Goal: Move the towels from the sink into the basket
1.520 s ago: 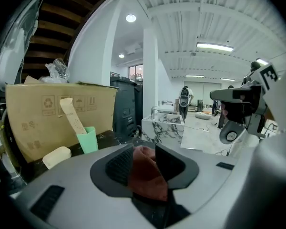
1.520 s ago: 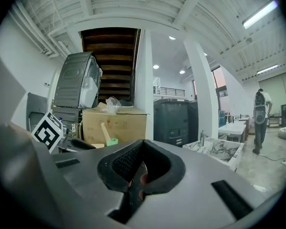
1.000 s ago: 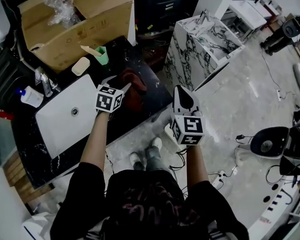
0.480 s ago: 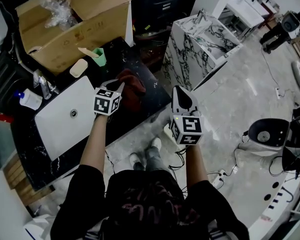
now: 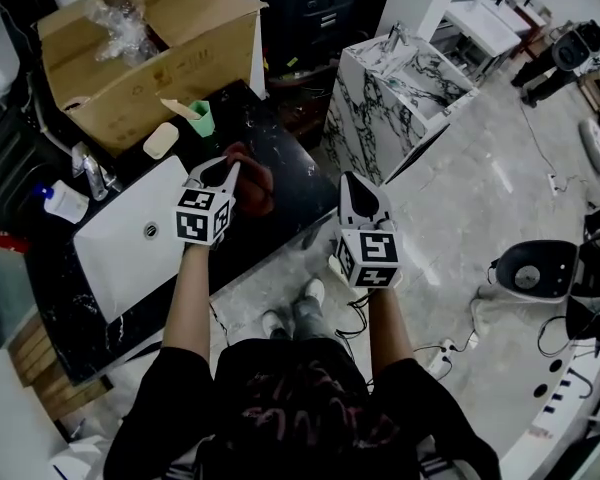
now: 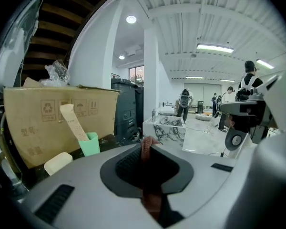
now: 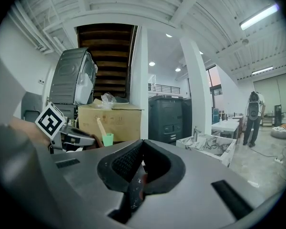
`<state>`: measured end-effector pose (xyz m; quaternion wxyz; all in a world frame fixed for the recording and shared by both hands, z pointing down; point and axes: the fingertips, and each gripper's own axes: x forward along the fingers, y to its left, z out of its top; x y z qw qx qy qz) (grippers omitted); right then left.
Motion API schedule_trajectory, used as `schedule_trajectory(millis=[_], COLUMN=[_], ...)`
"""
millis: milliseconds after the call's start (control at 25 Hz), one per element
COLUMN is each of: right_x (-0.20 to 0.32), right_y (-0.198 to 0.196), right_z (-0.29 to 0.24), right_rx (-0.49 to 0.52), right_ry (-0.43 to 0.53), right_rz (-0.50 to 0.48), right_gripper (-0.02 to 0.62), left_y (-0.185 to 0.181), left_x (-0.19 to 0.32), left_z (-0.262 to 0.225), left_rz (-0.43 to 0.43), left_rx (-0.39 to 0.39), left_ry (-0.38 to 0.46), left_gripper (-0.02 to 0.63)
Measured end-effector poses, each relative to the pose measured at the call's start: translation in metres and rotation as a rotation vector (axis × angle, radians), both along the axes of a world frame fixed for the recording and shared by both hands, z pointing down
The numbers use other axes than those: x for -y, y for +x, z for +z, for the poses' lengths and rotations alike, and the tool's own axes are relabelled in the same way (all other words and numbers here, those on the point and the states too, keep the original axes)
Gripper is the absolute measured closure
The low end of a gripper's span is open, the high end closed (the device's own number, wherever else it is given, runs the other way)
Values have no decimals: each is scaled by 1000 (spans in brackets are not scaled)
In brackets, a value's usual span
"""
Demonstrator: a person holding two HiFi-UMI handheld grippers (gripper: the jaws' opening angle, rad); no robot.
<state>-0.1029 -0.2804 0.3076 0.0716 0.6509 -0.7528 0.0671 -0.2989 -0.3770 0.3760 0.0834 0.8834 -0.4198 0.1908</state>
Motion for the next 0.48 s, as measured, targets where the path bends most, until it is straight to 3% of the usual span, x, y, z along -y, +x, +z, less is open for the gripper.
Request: schedule_trajectory(millis=[480], right_x=[-20], right_y=[-3], right_z=[-6], right_rx=[-3], right_ry=[23], right_rz=[42], right_gripper=[580], left_y=[-31], left_x=[-25], left_z=[-45], left_rz=[-58], left_rx=[-58], left_ry=[95], left_gripper=[554])
